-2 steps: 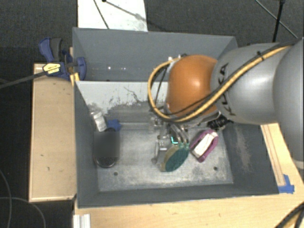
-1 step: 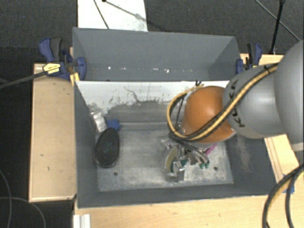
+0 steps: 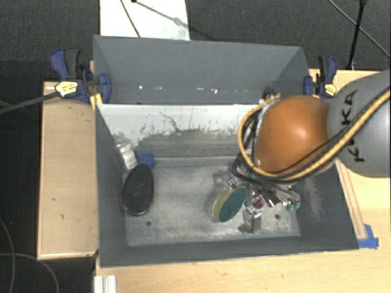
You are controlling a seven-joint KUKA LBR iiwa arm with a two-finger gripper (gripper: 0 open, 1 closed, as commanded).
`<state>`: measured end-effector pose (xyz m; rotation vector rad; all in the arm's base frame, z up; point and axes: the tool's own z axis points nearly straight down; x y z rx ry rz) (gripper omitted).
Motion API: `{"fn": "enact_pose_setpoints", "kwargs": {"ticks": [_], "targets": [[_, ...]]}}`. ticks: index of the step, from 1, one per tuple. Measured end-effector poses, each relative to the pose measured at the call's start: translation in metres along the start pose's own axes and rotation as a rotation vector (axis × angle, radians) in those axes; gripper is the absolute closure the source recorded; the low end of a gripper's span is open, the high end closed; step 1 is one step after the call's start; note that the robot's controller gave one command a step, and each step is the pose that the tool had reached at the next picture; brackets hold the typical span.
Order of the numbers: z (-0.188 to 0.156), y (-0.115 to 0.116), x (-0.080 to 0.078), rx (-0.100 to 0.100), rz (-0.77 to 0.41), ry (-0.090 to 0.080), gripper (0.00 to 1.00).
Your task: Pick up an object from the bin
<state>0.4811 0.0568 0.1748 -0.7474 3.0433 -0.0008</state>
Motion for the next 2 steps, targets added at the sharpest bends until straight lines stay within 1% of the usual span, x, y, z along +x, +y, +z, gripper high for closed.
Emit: {"fn": "enact_pose_setpoints", "kwargs": {"ticks": [1, 2], "targets": [[0.0719, -0.0214, -0.0287, -0.004, -0.147, 0.008, 0.0], [0.0694, -0.0214, -0.0294, -0.003, -0.14, 0.006, 1.0]]}}
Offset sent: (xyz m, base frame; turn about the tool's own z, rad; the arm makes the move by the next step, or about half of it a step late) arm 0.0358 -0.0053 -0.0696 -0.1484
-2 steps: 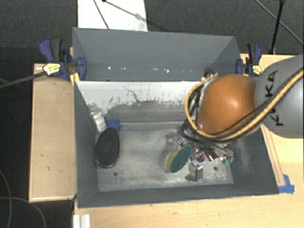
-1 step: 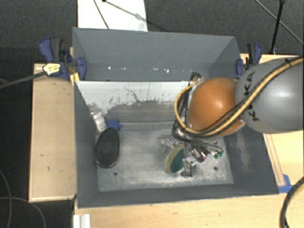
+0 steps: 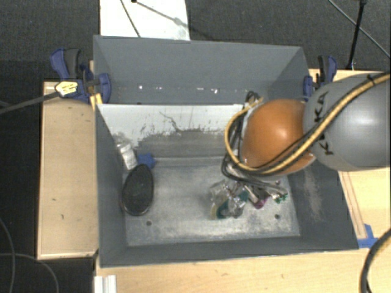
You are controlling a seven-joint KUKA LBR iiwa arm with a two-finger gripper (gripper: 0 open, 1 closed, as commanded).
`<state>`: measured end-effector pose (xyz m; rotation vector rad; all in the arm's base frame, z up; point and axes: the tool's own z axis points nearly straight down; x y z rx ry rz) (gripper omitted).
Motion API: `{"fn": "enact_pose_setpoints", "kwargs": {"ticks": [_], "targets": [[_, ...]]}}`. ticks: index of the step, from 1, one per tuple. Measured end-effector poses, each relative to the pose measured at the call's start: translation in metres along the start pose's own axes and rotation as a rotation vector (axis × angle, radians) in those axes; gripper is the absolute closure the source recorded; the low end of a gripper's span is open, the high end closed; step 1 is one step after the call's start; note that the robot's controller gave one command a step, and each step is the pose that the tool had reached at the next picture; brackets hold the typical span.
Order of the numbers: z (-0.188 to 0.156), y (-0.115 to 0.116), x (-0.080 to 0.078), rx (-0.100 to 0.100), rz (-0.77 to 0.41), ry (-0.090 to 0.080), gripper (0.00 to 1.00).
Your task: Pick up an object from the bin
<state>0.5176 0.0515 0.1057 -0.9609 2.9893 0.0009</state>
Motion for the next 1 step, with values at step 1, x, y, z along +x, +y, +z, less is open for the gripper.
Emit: {"fn": "enact_pose_setpoints", "kwargs": {"ticks": [1], "targets": [[-0.105, 0.0062, -0.0018, 0.004, 0.005, -0.007, 1.0]]}}
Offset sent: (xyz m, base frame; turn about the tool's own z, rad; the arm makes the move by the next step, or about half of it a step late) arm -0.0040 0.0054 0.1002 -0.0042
